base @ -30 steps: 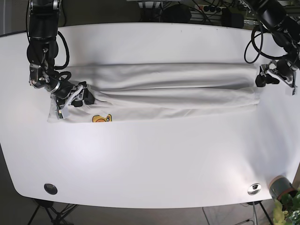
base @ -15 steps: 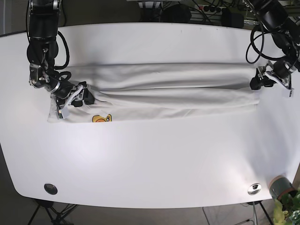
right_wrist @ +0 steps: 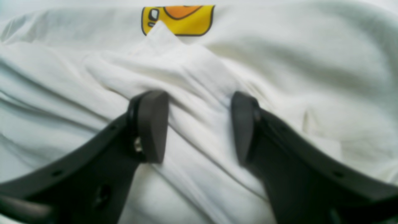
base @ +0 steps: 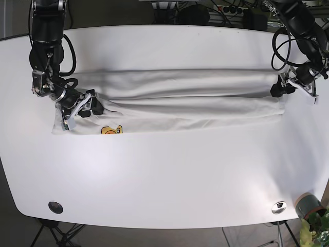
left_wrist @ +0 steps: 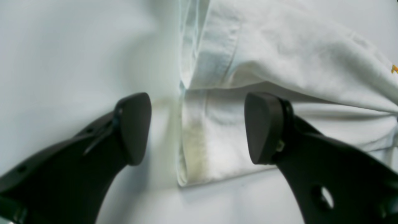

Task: Fold the T-shirt properly
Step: 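Grasp the strip's other end with the left gripper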

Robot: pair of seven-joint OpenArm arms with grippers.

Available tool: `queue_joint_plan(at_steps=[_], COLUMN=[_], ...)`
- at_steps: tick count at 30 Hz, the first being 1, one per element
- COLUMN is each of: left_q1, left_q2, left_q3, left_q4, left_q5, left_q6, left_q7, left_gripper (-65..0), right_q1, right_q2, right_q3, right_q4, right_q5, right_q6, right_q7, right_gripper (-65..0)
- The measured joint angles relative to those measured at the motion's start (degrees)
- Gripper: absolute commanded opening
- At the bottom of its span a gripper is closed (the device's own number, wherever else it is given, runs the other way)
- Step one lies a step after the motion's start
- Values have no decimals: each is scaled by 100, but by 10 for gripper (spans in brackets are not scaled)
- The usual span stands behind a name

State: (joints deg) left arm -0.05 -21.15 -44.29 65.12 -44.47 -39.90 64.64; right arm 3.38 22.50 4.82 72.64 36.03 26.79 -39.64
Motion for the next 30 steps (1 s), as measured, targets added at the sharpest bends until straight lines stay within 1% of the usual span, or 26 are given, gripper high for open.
queue_joint_plan(at_steps=[3,10,14,16,30], left_q1=[-11,-254,-210,-186,-214], left_q2=[9,39,81,118,214], left_q3=[15,525,529,511,531], left_q4=[-7,-20,-22,-22,-22], left_q5=[-2,0,7,-11,-13], left_q6=[0,-2,0,0,-2], left_q7=[-2,-35,-136,-271,-393], left_gripper=[-201,-203,-203,-203,-210], right_q1=[0,0,0,-2,0], right_q2=[-31,-76,-76,-76,-90], right_q3=[11,22,17,17,22], right_q4=[0,2,0,0,0], right_q5=[-4,-20,-20,-22,-20], right_q6=[-2,-42,-42,-42,-42], right_q7=[-2,2,2,2,2], right_gripper=[-323,-323,-323,-323,-323])
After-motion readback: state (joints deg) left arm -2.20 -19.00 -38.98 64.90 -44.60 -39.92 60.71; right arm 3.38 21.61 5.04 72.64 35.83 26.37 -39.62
